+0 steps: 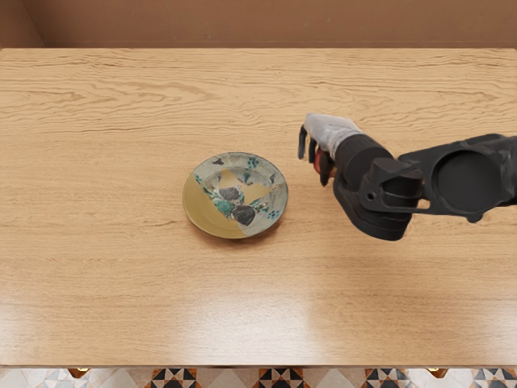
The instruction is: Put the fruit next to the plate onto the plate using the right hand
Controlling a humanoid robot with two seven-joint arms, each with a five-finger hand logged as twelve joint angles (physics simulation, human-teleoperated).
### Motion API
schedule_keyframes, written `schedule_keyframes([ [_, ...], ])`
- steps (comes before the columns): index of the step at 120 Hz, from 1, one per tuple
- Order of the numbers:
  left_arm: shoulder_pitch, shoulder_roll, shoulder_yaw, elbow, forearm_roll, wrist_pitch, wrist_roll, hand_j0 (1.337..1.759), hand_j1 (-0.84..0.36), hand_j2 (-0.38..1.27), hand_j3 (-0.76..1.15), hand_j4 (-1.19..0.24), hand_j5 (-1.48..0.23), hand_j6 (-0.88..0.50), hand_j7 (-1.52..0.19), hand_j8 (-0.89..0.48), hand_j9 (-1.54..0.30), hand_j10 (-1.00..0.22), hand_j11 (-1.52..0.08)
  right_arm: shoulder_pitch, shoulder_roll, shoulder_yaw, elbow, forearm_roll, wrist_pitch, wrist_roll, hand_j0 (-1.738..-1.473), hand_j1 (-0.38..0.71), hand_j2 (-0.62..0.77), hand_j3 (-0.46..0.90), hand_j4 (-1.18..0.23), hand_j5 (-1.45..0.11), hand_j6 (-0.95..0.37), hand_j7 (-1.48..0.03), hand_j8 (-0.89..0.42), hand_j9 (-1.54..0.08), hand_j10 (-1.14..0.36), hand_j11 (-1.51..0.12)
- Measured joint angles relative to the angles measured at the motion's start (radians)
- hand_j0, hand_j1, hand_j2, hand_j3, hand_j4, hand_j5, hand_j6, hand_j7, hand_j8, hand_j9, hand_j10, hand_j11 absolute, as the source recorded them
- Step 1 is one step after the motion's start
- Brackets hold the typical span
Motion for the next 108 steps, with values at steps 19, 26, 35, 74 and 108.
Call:
schedule_keyframes([
  [19, -0.001, 0.000, 0.000, 0.000, 0.000, 0.000, 0.000, 1.658, 0.35, 0.00, 0.00, 0.00, 0.00, 0.00, 0.00, 0.00, 0.00, 0.00, 0.00, 0.046, 0.055, 0.074, 0.003, 0.003, 0.000, 0.000, -1.655, 0.33, 0.58, 0.00, -0.80, -1.18, -0.84, -1.09, -0.40, -1.11, -0.47, -1.11],
  [26, -0.002, 0.000, -0.001, 0.000, 0.000, 0.000, 0.000, 1.658, 0.35, 0.00, 0.00, 0.00, 0.00, 0.00, 0.00, 0.00, 0.00, 0.00, 0.00, 0.056, 0.085, 0.092, 0.004, 0.006, 0.000, 0.000, -1.655, 0.32, 0.58, 0.00, -0.80, -1.17, -0.84, -1.09, -0.40, -1.11, -0.48, -1.11],
  [35, -0.002, 0.000, -0.001, 0.000, 0.000, 0.000, 0.000, 1.658, 0.35, 0.00, 0.00, 0.00, 0.00, 0.00, 0.00, 0.00, 0.00, 0.00, 0.00, 0.061, 0.125, 0.106, 0.002, 0.008, 0.000, 0.000, -1.654, 0.32, 0.58, 0.00, -0.80, -1.18, -0.84, -1.09, -0.40, -1.11, -0.48, -1.11],
  [74, -0.002, 0.000, -0.001, 0.000, 0.000, 0.000, 0.000, 1.658, 0.35, 0.00, 0.00, 0.00, 0.00, 0.00, 0.00, 0.00, 0.00, 0.00, 0.00, 0.026, 0.239, 0.102, -0.084, -0.007, -0.002, 0.000, -1.656, 0.05, 0.30, 0.00, -0.46, -0.69, -0.49, -0.63, -0.26, -0.65, -0.29, -0.64],
  [108, -0.002, 0.000, -0.001, 0.000, 0.000, 0.000, 0.000, 1.658, 0.35, 0.00, 0.00, 0.00, 0.00, 0.00, 0.00, 0.00, 0.00, 0.00, 0.00, -0.096, 0.244, 0.234, -0.210, -0.007, -0.004, 0.000, -1.658, -0.23, 0.07, 0.00, -0.13, -0.19, -0.14, -0.18, -0.08, -0.18, -0.09, -0.18],
])
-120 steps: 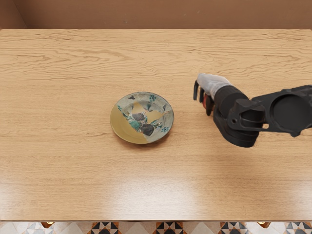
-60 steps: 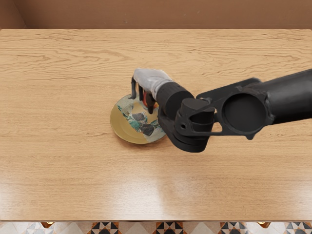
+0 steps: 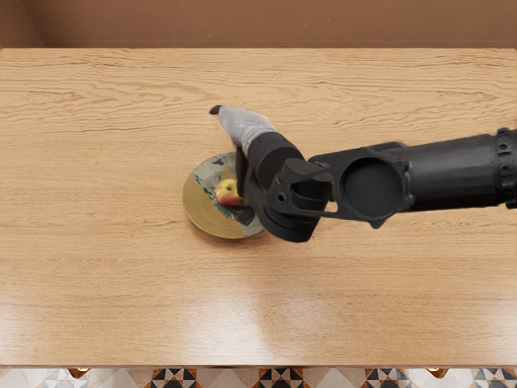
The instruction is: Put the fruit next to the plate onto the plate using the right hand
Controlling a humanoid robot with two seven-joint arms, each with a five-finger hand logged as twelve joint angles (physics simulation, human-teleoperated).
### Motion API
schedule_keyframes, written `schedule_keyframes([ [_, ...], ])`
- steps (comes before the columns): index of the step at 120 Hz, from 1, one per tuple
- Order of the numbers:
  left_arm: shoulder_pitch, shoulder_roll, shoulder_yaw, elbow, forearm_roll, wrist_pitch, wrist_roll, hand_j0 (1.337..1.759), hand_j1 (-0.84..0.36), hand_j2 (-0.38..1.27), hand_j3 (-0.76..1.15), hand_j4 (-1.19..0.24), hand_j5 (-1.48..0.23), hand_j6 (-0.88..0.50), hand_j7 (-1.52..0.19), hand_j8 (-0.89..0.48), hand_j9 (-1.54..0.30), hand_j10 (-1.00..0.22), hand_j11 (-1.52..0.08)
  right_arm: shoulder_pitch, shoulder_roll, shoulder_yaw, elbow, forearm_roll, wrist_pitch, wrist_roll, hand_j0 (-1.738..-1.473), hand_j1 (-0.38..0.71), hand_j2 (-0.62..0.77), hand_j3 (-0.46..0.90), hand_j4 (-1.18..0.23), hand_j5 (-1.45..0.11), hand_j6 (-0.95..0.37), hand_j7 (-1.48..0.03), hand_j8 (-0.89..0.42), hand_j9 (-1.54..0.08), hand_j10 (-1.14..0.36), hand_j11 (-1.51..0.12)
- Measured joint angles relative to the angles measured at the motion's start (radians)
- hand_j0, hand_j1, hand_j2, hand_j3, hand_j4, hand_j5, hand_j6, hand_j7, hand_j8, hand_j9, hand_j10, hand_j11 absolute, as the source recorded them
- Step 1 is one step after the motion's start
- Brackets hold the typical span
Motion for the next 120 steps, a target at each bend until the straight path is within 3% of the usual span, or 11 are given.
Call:
schedule_keyframes([
  [16, 0.000, 0.000, 0.000, 0.000, 0.000, 0.000, 0.000, 1.658, 0.35, 0.00, 0.00, 0.00, 0.00, 0.00, 0.00, 0.00, 0.00, 0.00, 0.00, -0.065, -0.024, 0.140, -0.029, -0.001, 0.000, 0.000, -1.658, -0.28, 0.04, 0.00, -0.08, -0.11, -0.08, -0.11, -0.05, -0.11, -0.06, -0.11],
  [32, 0.000, 0.000, 0.000, 0.000, 0.000, 0.000, 0.000, 1.658, 0.35, 0.00, 0.00, 0.00, 0.00, 0.00, 0.00, 0.00, 0.00, 0.00, 0.00, -0.144, -0.122, 0.262, -0.030, 0.000, 0.000, 0.000, -1.658, -0.30, 0.02, 0.00, -0.05, -0.07, -0.05, -0.07, -0.04, -0.07, -0.04, -0.07],
  [44, 0.000, 0.000, 0.000, 0.000, 0.000, 0.000, 0.000, 1.658, 0.35, 0.00, 0.00, 0.00, 0.00, 0.00, 0.00, 0.00, 0.00, 0.00, 0.00, -0.198, -0.196, 0.354, 0.006, 0.000, 0.000, 0.000, -1.658, -0.31, 0.01, 0.00, -0.04, -0.05, -0.04, -0.05, -0.03, -0.05, -0.03, -0.05],
  [62, 0.000, 0.000, 0.000, 0.000, 0.000, 0.000, 0.000, 1.658, 0.35, 0.00, 0.00, 0.00, 0.00, 0.00, 0.00, 0.00, 0.00, 0.00, 0.00, -0.342, -0.316, 0.516, 0.087, -0.002, 0.000, 0.000, -1.658, -0.32, 0.00, 0.00, -0.03, -0.04, -0.03, -0.04, -0.03, -0.04, -0.03, -0.04],
  [71, 0.000, 0.000, 0.000, 0.000, 0.000, 0.000, 0.000, 1.658, 0.35, 0.00, 0.00, 0.00, 0.00, 0.00, 0.00, 0.00, 0.00, 0.00, 0.00, -0.445, -0.375, 0.671, 0.116, -0.002, 0.013, 0.000, -1.658, -0.32, 0.00, 0.00, -0.03, -0.04, -0.03, -0.04, -0.03, -0.04, -0.03, -0.04],
  [96, 0.000, 0.000, 0.000, 0.000, 0.000, 0.000, 0.000, 1.658, 0.35, 0.00, 0.00, 0.00, 0.00, 0.00, 0.00, 0.00, 0.00, 0.00, 0.00, -0.744, -0.467, 1.107, 0.144, 0.001, 0.451, 0.000, -1.658, -0.32, 0.00, 0.00, -0.03, -0.04, -0.03, -0.04, -0.03, -0.04, -0.03, -0.04],
  [111, 0.000, 0.000, 0.000, 0.000, 0.000, 0.000, 0.000, 1.658, 0.35, 0.00, 0.00, 0.00, 0.00, 0.00, 0.00, 0.00, 0.00, 0.00, 0.00, -0.940, -0.483, 1.392, 0.146, 0.009, 0.814, 0.000, -1.658, -0.32, 0.00, 0.00, -0.03, -0.04, -0.03, -0.04, -0.03, -0.04, -0.03, -0.04],
  [120, 0.000, 0.000, 0.000, 0.000, 0.000, 0.000, 0.000, 1.658, 0.35, 0.00, 0.00, 0.00, 0.00, 0.00, 0.00, 0.00, 0.00, 0.00, 0.00, -1.015, -0.485, 1.503, 0.142, 0.042, 1.013, 0.000, -1.658, -0.32, 0.00, 0.00, -0.03, -0.03, -0.03, -0.03, -0.03, -0.03, -0.03, -0.03],
])
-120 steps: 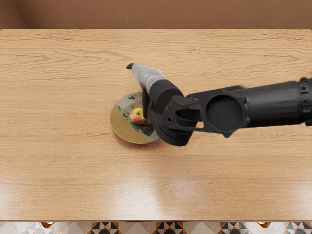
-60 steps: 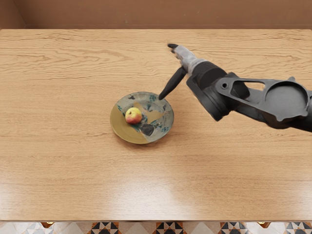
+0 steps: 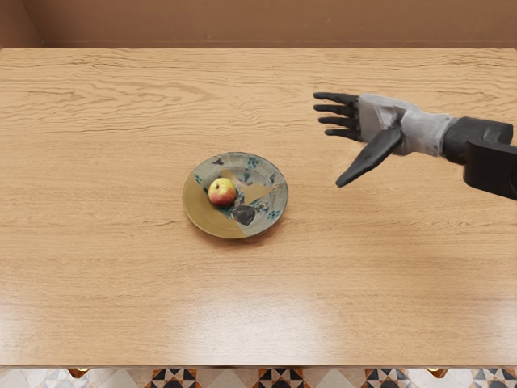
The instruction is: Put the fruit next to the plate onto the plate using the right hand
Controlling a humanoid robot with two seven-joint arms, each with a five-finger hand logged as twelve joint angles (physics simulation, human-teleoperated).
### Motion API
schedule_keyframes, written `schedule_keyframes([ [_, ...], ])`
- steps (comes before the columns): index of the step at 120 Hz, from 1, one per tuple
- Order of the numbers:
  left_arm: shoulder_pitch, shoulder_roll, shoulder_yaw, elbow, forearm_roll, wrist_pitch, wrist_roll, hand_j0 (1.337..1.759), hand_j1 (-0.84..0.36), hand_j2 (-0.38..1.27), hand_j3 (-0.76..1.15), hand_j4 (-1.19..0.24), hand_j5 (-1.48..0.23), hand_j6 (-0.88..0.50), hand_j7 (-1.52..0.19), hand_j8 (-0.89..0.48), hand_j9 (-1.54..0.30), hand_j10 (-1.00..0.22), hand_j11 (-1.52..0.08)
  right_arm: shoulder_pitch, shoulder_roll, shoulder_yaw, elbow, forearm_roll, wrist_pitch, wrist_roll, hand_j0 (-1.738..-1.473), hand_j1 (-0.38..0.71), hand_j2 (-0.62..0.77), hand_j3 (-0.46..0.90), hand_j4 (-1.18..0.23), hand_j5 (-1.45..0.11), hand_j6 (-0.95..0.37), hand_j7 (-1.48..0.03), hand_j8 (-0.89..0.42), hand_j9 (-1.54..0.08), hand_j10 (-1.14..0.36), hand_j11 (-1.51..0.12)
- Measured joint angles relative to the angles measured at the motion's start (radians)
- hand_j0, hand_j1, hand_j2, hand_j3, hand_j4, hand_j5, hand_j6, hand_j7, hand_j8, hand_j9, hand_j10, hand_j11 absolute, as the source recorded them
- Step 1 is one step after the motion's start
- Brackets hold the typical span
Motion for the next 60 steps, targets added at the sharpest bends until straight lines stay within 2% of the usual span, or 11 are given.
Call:
schedule_keyframes([
  [9, 0.000, 0.000, 0.000, 0.000, 0.000, 0.000, 0.000, 1.658, 0.35, 0.00, 0.00, 0.00, 0.00, 0.00, 0.00, 0.00, 0.00, 0.00, 0.00, -0.049, -0.003, 0.076, -0.023, 0.063, 0.107, 0.000, -1.658, -0.32, 0.00, 0.00, -0.03, -0.03, -0.03, -0.03, -0.03, -0.03, -0.03, -0.03],
  [22, 0.000, 0.000, 0.000, 0.000, 0.000, 0.000, 0.000, 1.658, 0.35, 0.00, 0.00, 0.00, 0.00, 0.00, 0.00, 0.00, 0.00, 0.00, 0.00, -0.134, -0.001, 0.215, -0.090, 0.217, 0.172, 0.000, -1.658, -0.32, 0.00, 0.00, -0.03, -0.03, -0.03, -0.03, -0.03, -0.03, -0.03, -0.03],
  [37, 0.000, 0.000, 0.000, 0.000, 0.000, 0.000, 0.000, 1.658, 0.35, 0.00, 0.00, 0.00, 0.00, 0.00, 0.00, 0.00, 0.00, 0.00, 0.00, -0.190, 0.013, 0.283, -0.237, 0.403, 0.198, 0.000, -1.658, -0.32, 0.00, 0.00, -0.03, -0.04, -0.03, -0.04, -0.03, -0.04, -0.03, -0.04],
  [47, 0.000, 0.000, 0.000, 0.000, 0.000, 0.000, 0.000, 1.658, 0.35, 0.00, 0.00, 0.00, 0.00, 0.00, 0.00, 0.00, 0.00, 0.00, 0.00, -0.221, 0.047, 0.289, -0.287, 0.421, 0.203, 0.000, -1.658, -0.31, -0.01, 0.00, -0.03, -0.04, -0.03, -0.04, -0.03, -0.04, -0.03, -0.04],
  [60, 0.000, 0.000, 0.000, 0.000, 0.000, 0.000, 0.000, 1.658, 0.35, 0.00, 0.00, 0.00, 0.00, 0.00, 0.00, 0.00, 0.00, 0.00, 0.00, -0.259, 0.071, 0.291, -0.313, 0.405, 0.207, 0.000, -1.658, -0.31, -0.01, 0.00, -0.03, -0.04, -0.03, -0.04, -0.03, -0.04, -0.03, -0.04],
])
